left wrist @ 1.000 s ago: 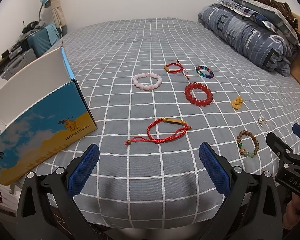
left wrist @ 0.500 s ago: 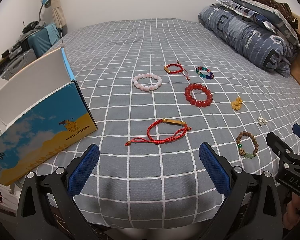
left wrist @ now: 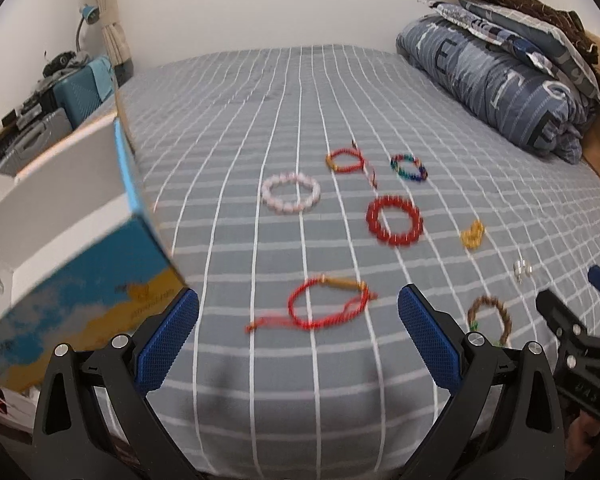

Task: Organize jewelry
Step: 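Grasp the pink-white bead bracelet with left tool while right tool grasps pearl earrings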

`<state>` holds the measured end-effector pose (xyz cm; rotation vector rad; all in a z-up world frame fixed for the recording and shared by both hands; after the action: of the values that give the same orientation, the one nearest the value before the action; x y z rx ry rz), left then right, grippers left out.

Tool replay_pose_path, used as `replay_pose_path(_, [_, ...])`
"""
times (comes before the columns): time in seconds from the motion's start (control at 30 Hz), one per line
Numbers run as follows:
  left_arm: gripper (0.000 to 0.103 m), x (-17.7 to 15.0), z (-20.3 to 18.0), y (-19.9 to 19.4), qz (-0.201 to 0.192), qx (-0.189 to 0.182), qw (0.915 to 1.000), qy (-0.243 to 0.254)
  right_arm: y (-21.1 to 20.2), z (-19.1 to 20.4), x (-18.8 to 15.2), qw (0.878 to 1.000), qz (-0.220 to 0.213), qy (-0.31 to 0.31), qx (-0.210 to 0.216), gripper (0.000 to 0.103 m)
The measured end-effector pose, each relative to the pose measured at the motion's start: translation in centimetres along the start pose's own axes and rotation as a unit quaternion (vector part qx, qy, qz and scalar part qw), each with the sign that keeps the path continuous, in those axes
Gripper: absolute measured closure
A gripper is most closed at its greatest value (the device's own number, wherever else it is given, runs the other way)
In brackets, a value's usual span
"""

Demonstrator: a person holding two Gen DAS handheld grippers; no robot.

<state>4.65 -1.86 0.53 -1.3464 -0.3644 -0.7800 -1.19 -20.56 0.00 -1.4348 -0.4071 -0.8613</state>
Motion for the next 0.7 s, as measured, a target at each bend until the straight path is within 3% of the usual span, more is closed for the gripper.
replay_pose_path(0.33, [0.006,5.5,1.8,5.9,0.013,-0.006,0.9997,-0.019,4.4,-2.4,2.4,0.999,0.021,0.014,-0.028,0.008])
replay_pose_path(0.7, [0.006,8.4,3.2,16.3,0.071,-0.012,0.9973,-0.014,10.9,-5.6,0.9,0.995,0.074,0.039,-0.051,0.009])
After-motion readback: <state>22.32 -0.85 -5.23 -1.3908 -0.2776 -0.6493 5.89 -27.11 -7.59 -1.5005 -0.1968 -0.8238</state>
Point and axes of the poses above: each gripper's, at about its wrist camera, not at the fingertips, and y roughly the way its jaws point, z to its left, x to its top, the point moved 3 cm from there along y, roughly the way its jaws point, and after that the axes turned 15 degrees about y, right-handed, at the moved point
